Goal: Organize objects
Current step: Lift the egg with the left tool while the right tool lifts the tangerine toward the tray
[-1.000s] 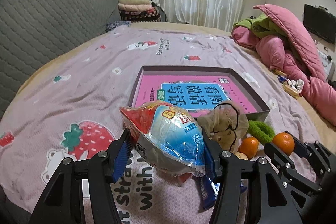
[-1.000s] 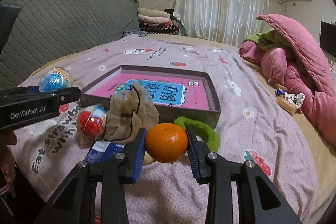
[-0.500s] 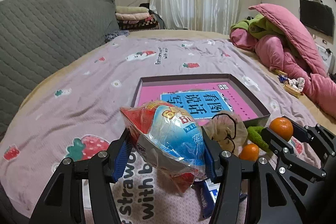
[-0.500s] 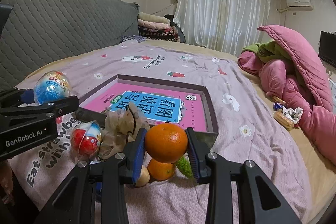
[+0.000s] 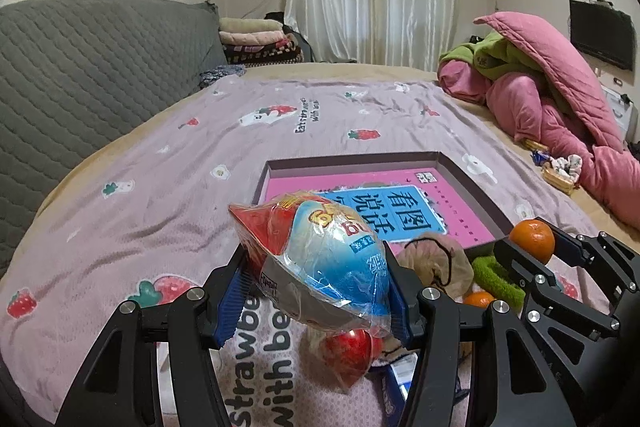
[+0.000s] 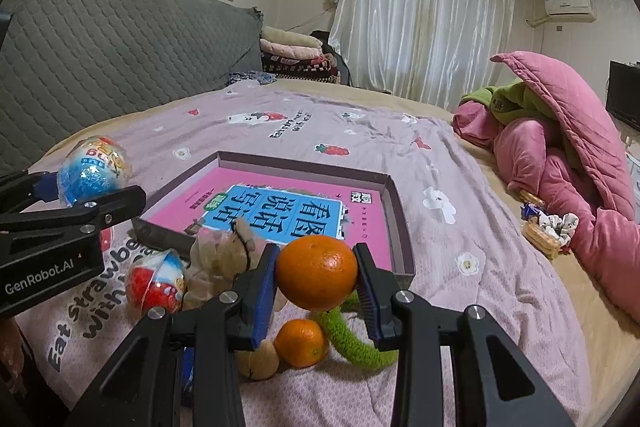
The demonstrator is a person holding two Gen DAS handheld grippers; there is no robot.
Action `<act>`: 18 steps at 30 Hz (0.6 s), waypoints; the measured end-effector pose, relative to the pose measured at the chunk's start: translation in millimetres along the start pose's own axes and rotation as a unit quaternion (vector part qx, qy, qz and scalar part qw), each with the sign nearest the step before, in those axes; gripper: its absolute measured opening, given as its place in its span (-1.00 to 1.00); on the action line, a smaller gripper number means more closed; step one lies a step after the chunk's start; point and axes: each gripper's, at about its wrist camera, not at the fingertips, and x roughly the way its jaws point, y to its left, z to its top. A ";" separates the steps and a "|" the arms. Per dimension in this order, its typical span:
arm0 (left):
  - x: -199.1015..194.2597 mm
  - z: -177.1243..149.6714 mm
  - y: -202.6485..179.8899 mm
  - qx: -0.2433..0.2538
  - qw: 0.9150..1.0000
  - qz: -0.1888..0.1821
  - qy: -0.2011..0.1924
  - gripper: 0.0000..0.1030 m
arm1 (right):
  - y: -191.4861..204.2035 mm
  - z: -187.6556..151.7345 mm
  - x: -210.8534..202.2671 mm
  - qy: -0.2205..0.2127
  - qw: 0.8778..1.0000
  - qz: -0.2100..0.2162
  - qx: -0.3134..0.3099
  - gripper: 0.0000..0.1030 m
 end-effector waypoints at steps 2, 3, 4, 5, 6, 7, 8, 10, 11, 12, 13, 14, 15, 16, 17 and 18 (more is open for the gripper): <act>1.2 3.0 1.3 0.000 1.000 0.002 -0.003 0.18 | -1.6 2.4 2.6 -0.001 1.000 -0.002 0.002 -0.27; 1.9 3.8 1.6 0.000 1.000 0.003 -0.004 0.18 | -1.9 3.6 4.0 -0.001 1.000 -0.002 0.003 -0.27; 2.5 5.0 2.1 0.000 1.000 0.003 -0.005 0.18 | -2.5 4.6 4.7 -0.001 1.000 -0.002 0.004 -0.27; 3.6 6.0 2.5 0.000 1.000 0.004 -0.004 0.18 | -3.0 5.7 5.2 -0.003 1.000 -0.002 0.004 -0.27; 4.3 7.3 3.0 0.000 1.000 0.004 -0.005 0.18 | -3.5 7.0 6.3 -0.003 1.000 -0.002 0.004 -0.27; 4.7 8.6 3.5 -0.001 1.000 0.004 -0.006 0.18 | -3.6 8.2 7.0 -0.004 1.000 -0.004 0.004 -0.27; 5.3 9.8 3.1 0.000 1.000 0.005 -0.008 0.18 | -4.4 9.9 7.6 -0.006 1.000 -0.003 0.005 -0.27; 6.5 12.0 3.0 0.001 1.000 0.006 -0.009 0.18 | -4.8 11.9 9.2 -0.007 1.000 -0.003 0.005 -0.27; 7.3 13.2 2.8 0.001 1.000 0.006 -0.009 0.18 | -5.3 13.7 10.7 -0.008 1.000 -0.004 0.005 -0.27; 8.5 14.7 3.0 0.001 1.000 0.007 -0.009 0.18 | -6.0 14.9 12.1 -0.008 1.000 -0.003 0.006 -0.27; 9.6 16.3 2.9 0.000 1.000 0.007 -0.009 0.18 | -6.3 15.9 13.2 -0.008 1.000 -0.003 0.007 -0.27; 11.1 18.4 3.3 -0.001 1.000 0.008 -0.010 0.18 | -6.6 16.6 14.0 -0.008 1.000 -0.003 0.007 -0.27; 12.1 19.7 3.3 -0.002 1.000 0.009 -0.012 0.18 | -7.0 17.7 15.2 -0.008 1.000 -0.003 0.008 -0.27; 12.8 20.9 2.6 -0.002 1.000 0.010 -0.013 0.18 | -7.8 18.8 16.2 -0.009 1.000 -0.003 0.008 -0.27; 13.9 22.6 2.7 -0.002 1.000 0.011 -0.014 0.18 | -8.1 20.3 17.1 -0.010 1.000 -0.004 0.008 -0.27; 15.1 23.9 2.4 -0.003 1.000 0.008 -0.013 0.18 | -8.4 21.5 18.3 -0.011 1.000 -0.004 0.008 -0.27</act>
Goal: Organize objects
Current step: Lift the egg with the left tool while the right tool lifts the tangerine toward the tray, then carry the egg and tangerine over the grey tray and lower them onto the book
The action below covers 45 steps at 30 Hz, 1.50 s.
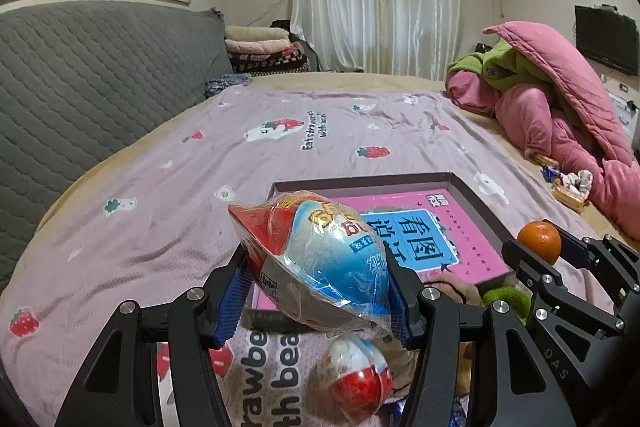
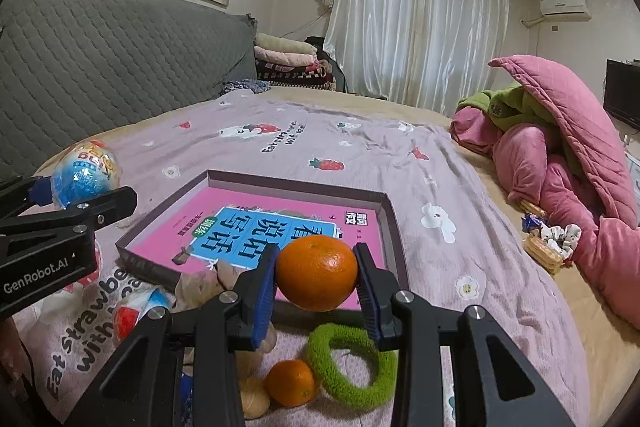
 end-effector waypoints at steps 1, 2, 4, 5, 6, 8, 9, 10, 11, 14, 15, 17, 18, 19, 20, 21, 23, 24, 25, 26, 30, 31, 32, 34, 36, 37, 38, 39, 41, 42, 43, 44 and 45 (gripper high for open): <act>1.3 0.8 -0.5 0.000 1.000 -0.002 0.001 0.18 | -0.3 1.1 1.3 0.000 1.000 0.000 0.001 -0.27; 3.0 1.4 -1.5 0.002 1.000 -0.002 0.004 0.18 | -1.3 2.8 3.2 0.000 1.000 0.001 0.003 -0.27; 5.6 2.0 -3.3 0.002 1.000 -0.004 0.005 0.18 | -2.5 5.8 6.0 -0.001 1.000 -0.001 0.004 -0.27; 7.3 2.3 -3.7 0.001 1.000 -0.006 0.008 0.18 | -2.8 7.4 7.1 -0.002 1.000 -0.002 0.005 -0.27; 8.8 2.5 -3.9 0.000 1.000 -0.008 0.010 0.18 | -3.4 9.2 9.2 -0.002 1.000 -0.004 0.005 -0.27; 11.7 3.4 -5.1 0.001 1.000 -0.008 0.012 0.18 | -6.2 12.7 12.8 -0.003 1.000 -0.004 0.009 -0.27; 13.5 3.6 -5.3 0.001 1.000 -0.007 0.015 0.18 | -7.1 14.0 14.5 -0.003 1.000 -0.006 0.010 -0.27; 15.0 3.8 -5.2 -0.001 1.000 -0.008 0.017 0.18 | -7.7 15.4 16.2 -0.002 1.000 -0.006 0.010 -0.27; 17.3 4.1 -4.9 -0.003 1.000 -0.007 0.019 0.18 | -8.0 16.3 19.1 -0.002 1.000 -0.006 0.011 -0.27; 23.4 5.3 -4.7 -0.007 1.000 -0.005 0.024 0.18 | -8.2 17.9 23.8 0.000 1.000 -0.005 0.014 -0.27; 25.8 6.5 -4.8 -0.008 1.000 -0.004 0.025 0.18 | -7.6 18.7 25.2 0.001 1.000 -0.003 0.014 -0.27; 30.4 10.1 -4.4 -0.008 1.000 -0.001 0.023 0.18 | -7.0 20.2 27.8 0.001 1.000 -0.001 0.014 -0.27; 32.9 12.2 -4.1 -0.008 1.000 0.002 0.021 0.18 | -7.0 20.4 28.9 0.001 1.000 0.000 0.014 -0.27; 35.2 14.0 -3.5 -0.009 1.000 0.002 0.021 0.18 | -6.8 21.3 30.0 0.001 1.000 0.001 0.015 -0.27; 38.1 15.7 -2.9 -0.010 1.000 0.002 0.022 0.18 | -6.8 22.0 31.4 0.002 1.000 0.002 0.015 -0.27; 39.7 16.8 -2.3 -0.011 1.000 0.002 0.023 0.18 | -7.0 22.9 33.3 0.002 1.000 0.003 0.015 -0.27; 43.3 18.1 -0.9 -0.012 1.000 0.002 0.025 0.18 | -6.8 23.4 36.0 0.004 1.000 0.004 0.015 -0.27; 45.2 18.5 0.2 -0.012 1.000 0.004 0.025 0.18 | -7.0 23.9 37.8 0.005 1.000 0.004 0.014 -0.27; 47.3 18.9 1.5 -0.013 1.000 0.004 0.027 0.18 | -7.2 24.3 39.0 0.005 1.000 0.003 0.014 -0.27; 49.5 19.3 2.9 -0.015 0.999 0.004 0.029 0.18 | -7.7 24.6 41.1 0.007 1.000 0.003 0.014 -0.27; 57.8 19.5 4.9 -0.018 0.999 0.004 0.039 0.18 | -9.6 25.6 47.7 0.012 1.000 0.003 0.014 -0.27; 60.4 20.2 4.7 -0.017 0.999 0.004 0.043 0.18 | -9.8 26.0 49.2 0.013 1.000 0.003 0.015 -0.27; 62.4 20.8 4.6 -0.017 0.999 0.002 0.045 0.18 | -10.5 26.5 50.7 0.015 1.000 0.003 0.015 -0.27; 64.3 23.3 5.0 -0.016 0.999 0.002 0.045 0.18 | -11.8 27.8 53.5 0.019 1.000 0.002 0.012 -0.27; 65.2 26.4 6.9 -0.022 0.999 -0.002 0.048 0.18 | -12.6 30.0 55.3 0.021 1.000 0.002 0.011 -0.27; 64.6 28.5 7.4 -0.024 0.999 0.000 0.044 0.18 | -12.7 31.0 56.4 0.022 1.000 0.002 0.011 -0.27; 63.9 30.3 6.7 -0.022 0.999 0.004 0.039 0.18 | -13.3 32.4 57.4 0.022 1.000 -0.001 0.010 -0.27; 64.6 32.1 6.1 -0.020 0.999 0.006 0.038 0.18 | -13.7 33.3 58.1 0.021 1.000 -0.001 0.010 -0.27; 65.9 34.8 7.6 -0.024 0.999 0.005 0.038 0.18 | -15.3 34.8 60.1 0.020 1.000 -0.003 0.012 -0.27; 66.8 35.9 8.1 -0.025 0.999 0.005 0.039 0.18 | -15.8 35.2 61.2 0.022 1.000 -0.002 0.012 -0.27; 67.8 36.5 8.2 -0.026 0.999 0.004 0.040 0.18 | -15.8 35.5 62.0 0.022 1.000 -0.002 0.011 -0.27; 68.5 36.6 7.6 -0.025 0.999 0.003 0.042 0.18 | -16.1 35.5 62.7 0.022 1.000 -0.005 0.011 -0.27; 69.4 36.6 6.9 -0.023 0.999 0.004 0.042 0.18 | -16.5 35.6 64.0 0.024 1.000 -0.005 0.010 -0.27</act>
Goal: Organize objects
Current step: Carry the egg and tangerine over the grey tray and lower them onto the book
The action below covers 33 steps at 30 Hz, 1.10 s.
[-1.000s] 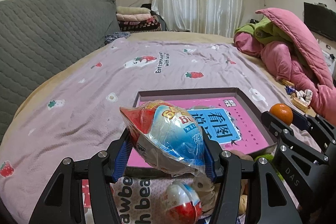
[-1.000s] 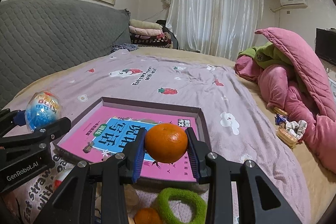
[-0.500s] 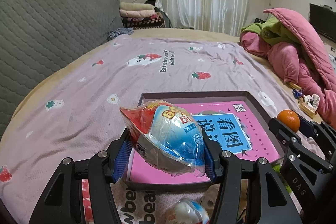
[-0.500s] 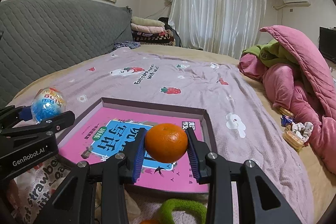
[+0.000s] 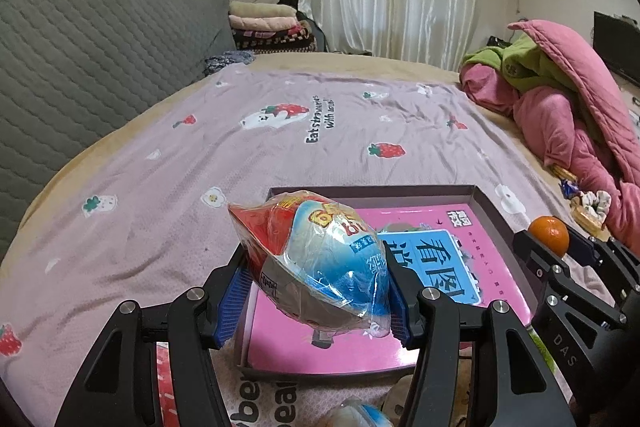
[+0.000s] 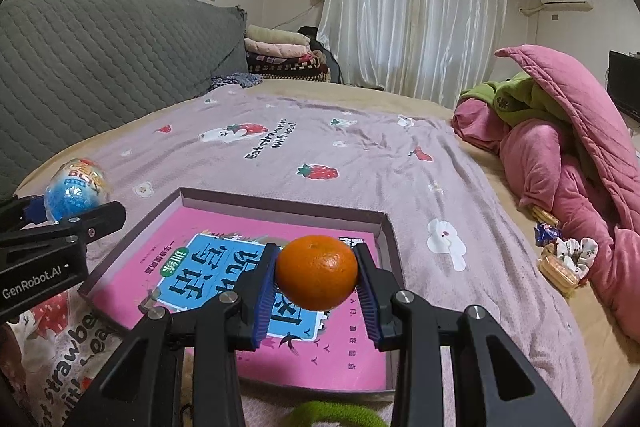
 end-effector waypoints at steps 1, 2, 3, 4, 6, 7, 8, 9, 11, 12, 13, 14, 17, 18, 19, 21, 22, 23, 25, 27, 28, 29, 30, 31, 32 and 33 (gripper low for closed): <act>0.5 -0.1 -0.6 0.001 1.000 0.000 0.000 0.18 | -0.3 0.0 0.8 0.000 1.000 0.000 0.000 -0.27; 1.1 -0.1 -1.3 0.001 1.000 0.000 0.001 0.18 | -0.7 0.0 1.7 0.002 1.000 -0.001 -0.001 -0.27; 1.5 -0.2 -2.2 0.000 1.000 -0.003 0.003 0.18 | -0.4 0.0 2.4 0.004 1.000 -0.002 -0.002 -0.27; 1.1 -1.0 -3.2 0.001 1.000 -0.005 0.004 0.18 | -0.7 -0.2 2.7 0.005 1.000 -0.003 -0.002 -0.27; 0.6 -0.7 -5.6 0.004 1.000 -0.003 0.002 0.18 | -1.1 -0.2 3.5 0.008 1.000 -0.002 -0.003 -0.27; 0.8 -0.6 -6.6 0.005 1.000 -0.003 0.002 0.18 | -1.6 -0.4 3.5 0.008 1.000 -0.003 -0.004 -0.27; 1.0 -0.5 -7.6 0.004 1.000 -0.005 0.003 0.18 | -1.7 -0.5 3.6 0.009 1.000 -0.004 -0.005 -0.27; 1.4 -0.3 -7.7 0.003 1.000 -0.007 0.004 0.18 | -1.9 -0.6 3.7 0.011 1.000 -0.004 -0.005 -0.27; 1.6 -0.2 -8.9 0.003 1.000 -0.006 0.004 0.18 | -3.1 -0.9 4.0 0.013 1.000 -0.005 -0.004 -0.27; 1.6 -0.4 -10.0 0.004 1.000 -0.006 0.004 0.18 | -3.5 -1.0 4.3 0.015 1.000 -0.006 -0.005 -0.27; 1.8 -0.5 -10.6 0.005 1.000 -0.004 0.004 0.18 | -3.9 -1.0 4.4 0.017 1.000 -0.007 -0.005 -0.27; 2.1 -0.9 -11.0 0.005 1.000 -0.001 0.005 0.18 | -4.4 -1.1 4.2 0.017 1.000 -0.008 -0.005 -0.27; 6.2 -2.1 -12.3 0.006 1.000 -0.002 0.014 0.18 | -5.5 -1.9 6.6 0.023 1.000 -0.008 -0.005 -0.27; 9.0 -2.8 -13.1 0.008 1.000 -0.001 0.019 0.18 | -5.7 -2.6 8.1 0.028 1.000 -0.009 -0.005 -0.27; 12.0 -3.7 -13.2 0.008 1.000 -0.002 0.027 0.18 | -6.5 -3.6 9.6 0.031 0.999 -0.009 -0.004 -0.27; 17.5 -6.4 -12.1 0.006 0.999 0.001 0.032 0.18 | -7.5 -6.2 13.9 0.040 0.999 -0.009 -0.002 -0.27; 20.1 -7.9 -12.4 0.008 0.999 0.004 0.032 0.18 | -8.1 -7.3 15.9 0.043 0.999 -0.009 -0.002 -0.27; 23.2 -9.3 -12.4 0.011 0.999 0.009 0.034 0.18 | -8.9 -8.7 18.5 0.048 0.999 -0.010 -0.002 -0.27; 30.5 -12.7 -10.7 0.011 0.999 0.010 0.048 0.18 | -11.3 -11.7 23.4 0.056 0.998 -0.011 0.002 -0.27; 36.1 -16.3 -8.1 0.007 0.998 0.006 0.054 0.18 | -14.2 -14.7 28.6 0.066 0.998 -0.012 0.007 -0.27; 38.7 -18.4 -7.4 0.008 0.998 0.006 0.056 0.18 | -15.3 -16.2 30.2 0.070 0.997 -0.012 0.008 -0.27; 42.9 -21.2 -6.8 0.012 0.998 0.009 0.065 0.18 | -15.7 -17.9 31.9 0.074 0.997 -0.013 0.006 -0.27; 45.5 -23.1 -5.3 0.011 0.997 0.007 0.071 0.18 | -16.5 -19.3 33.6 0.078 0.997 -0.014 0.006 -0.27; 48.1 -24.8 -4.5 0.011 0.997 0.003 0.075 0.18 | -16.9 -20.6 34.6 0.081 0.997 -0.014 0.007 -0.27; 50.6 -26.1 -3.9 0.013 0.997 0.002 0.079 0.18 | -18.2 -21.8 36.3 0.084 0.996 -0.011 0.010 -0.27; 52.5 -26.8 -2.7 0.015 0.997 0.002 0.081 0.18 | -19.7 -22.7 38.4 0.088 0.996 -0.009 0.015 -0.27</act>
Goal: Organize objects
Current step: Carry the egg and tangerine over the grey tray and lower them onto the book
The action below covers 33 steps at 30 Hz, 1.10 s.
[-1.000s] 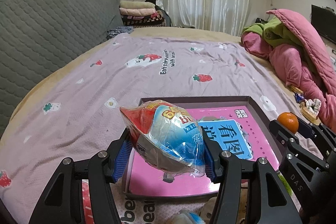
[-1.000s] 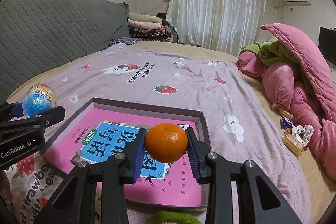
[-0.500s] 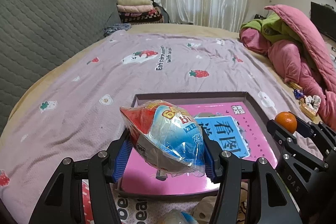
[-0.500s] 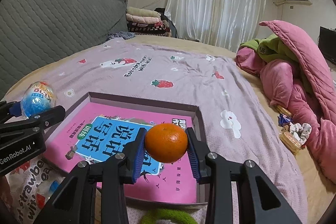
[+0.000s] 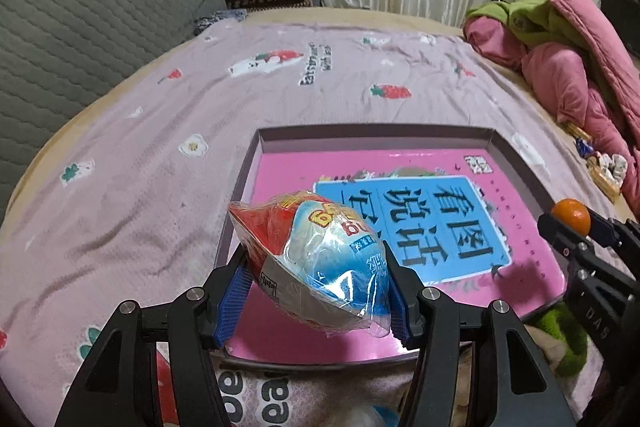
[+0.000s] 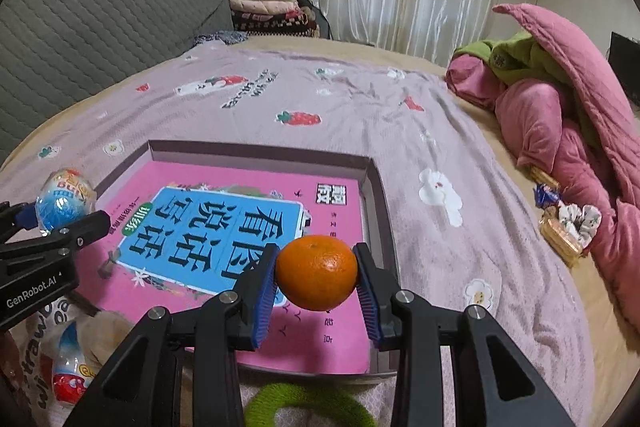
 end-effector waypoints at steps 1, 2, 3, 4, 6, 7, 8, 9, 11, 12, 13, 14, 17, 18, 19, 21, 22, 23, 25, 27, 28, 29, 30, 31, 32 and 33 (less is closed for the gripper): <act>0.7 -0.2 0.7 0.002 1.000 -0.002 0.000 0.18 | -1.0 -0.2 1.7 0.003 1.000 0.002 0.003 -0.27; 1.0 -0.2 1.5 0.004 1.000 -0.005 0.000 0.18 | -1.9 -0.9 4.2 0.007 1.000 0.007 0.007 -0.27; 2.0 0.2 2.1 0.006 1.000 -0.005 0.002 0.18 | -2.1 -1.6 5.9 0.010 1.000 0.009 0.010 -0.27; 2.7 0.2 2.1 0.009 1.000 -0.005 0.004 0.18 | -2.2 -2.4 8.5 0.014 1.000 0.012 0.012 -0.27; 3.5 -0.8 2.9 0.011 1.000 -0.007 -0.002 0.18 | -1.7 -3.2 12.2 0.017 1.000 0.010 0.014 -0.27; 5.3 -1.8 3.9 0.011 1.000 -0.007 -0.003 0.18 | -0.9 -3.7 14.3 0.020 1.000 0.009 0.014 -0.27; 10.2 -2.7 4.5 0.010 1.000 -0.005 0.006 0.18 | 0.4 -4.1 17.0 0.023 1.000 0.008 0.012 -0.27; 13.3 -2.3 5.6 0.008 1.000 -0.009 0.013 0.18 | 1.4 -4.6 18.5 0.025 1.000 0.006 0.010 -0.27; 18.2 -2.5 7.2 0.006 1.000 -0.019 0.018 0.18 | 3.9 -5.7 22.3 0.029 1.000 -0.001 0.004 -0.27; 20.6 -3.2 7.1 0.010 1.000 -0.016 0.018 0.18 | 4.0 -5.8 24.2 0.032 0.999 -0.002 0.002 -0.27; 22.8 -3.4 7.7 0.013 1.000 -0.014 0.019 0.18 | 3.9 -5.9 26.0 0.035 0.999 -0.004 0.001 -0.27; 26.0 -3.5 8.6 0.013 1.000 -0.014 0.023 0.18 | 3.0 -5.9 28.8 0.039 0.999 -0.008 0.001 -0.27; 34.2 -2.3 12.1 0.009 0.999 -0.018 0.031 0.18 | -1.2 -5.9 36.0 0.053 0.999 -0.012 0.006 -0.27; 36.9 -1.8 11.7 0.012 0.999 -0.016 0.032 0.18 | -3.1 -6.2 37.6 0.057 0.998 -0.009 0.011 -0.27; 39.3 -1.6 11.2 0.014 0.999 -0.018 0.035 0.18 | -5.0 -6.6 38.8 0.059 0.998 -0.006 0.015 -0.27; 44.2 -1.3 11.4 0.007 0.998 -0.032 0.045 0.18 | -6.3 -7.9 41.5 0.065 0.998 -0.009 0.016 -0.27; 45.4 -1.2 11.6 0.004 0.998 -0.034 0.047 0.18 | -6.8 -8.4 42.5 0.067 0.998 -0.011 0.015 -0.27; 46.3 -1.2 11.3 0.003 0.998 -0.035 0.047 0.18 | -7.8 -8.9 43.7 0.068 0.998 -0.010 0.016 -0.27; 48.8 -0.9 10.5 0.003 0.998 -0.038 0.051 0.18 | -10.3 -9.5 45.6 0.072 0.997 -0.008 0.021 -0.27; 51.0 -0.9 10.5 -0.001 0.997 -0.045 0.057 0.18 | -9.9 -9.4 45.2 0.072 0.997 -0.011 0.020 -0.27; 51.4 -1.1 10.3 -0.002 0.997 -0.046 0.057 0.18 | -11.3 -10.1 45.7 0.072 0.997 -0.013 0.020 -0.27; 51.5 -1.1 10.1 -0.002 0.997 -0.046 0.057 0.18 | -10.9 -9.9 45.7 0.072 0.997 -0.012 0.020 -0.27; 52.3 -1.0 10.1 -0.002 0.997 -0.046 0.058 0.18 | -11.1 -10.1 45.5 0.072 0.997 -0.012 0.020 -0.27; 52.9 -0.9 10.7 -0.003 0.997 -0.046 0.058 0.18 | -10.7 -9.8 45.5 0.073 0.997 -0.012 0.020 -0.27; 53.6 -1.0 11.3 -0.004 0.997 -0.047 0.060 0.18 | -9.9 -10.1 44.9 0.073 0.997 -0.012 0.019 -0.27; 54.3 -1.2 11.5 -0.004 0.997 -0.046 0.062 0.18 | -9.8 -10.3 44.8 0.073 0.997 -0.012 0.019 -0.27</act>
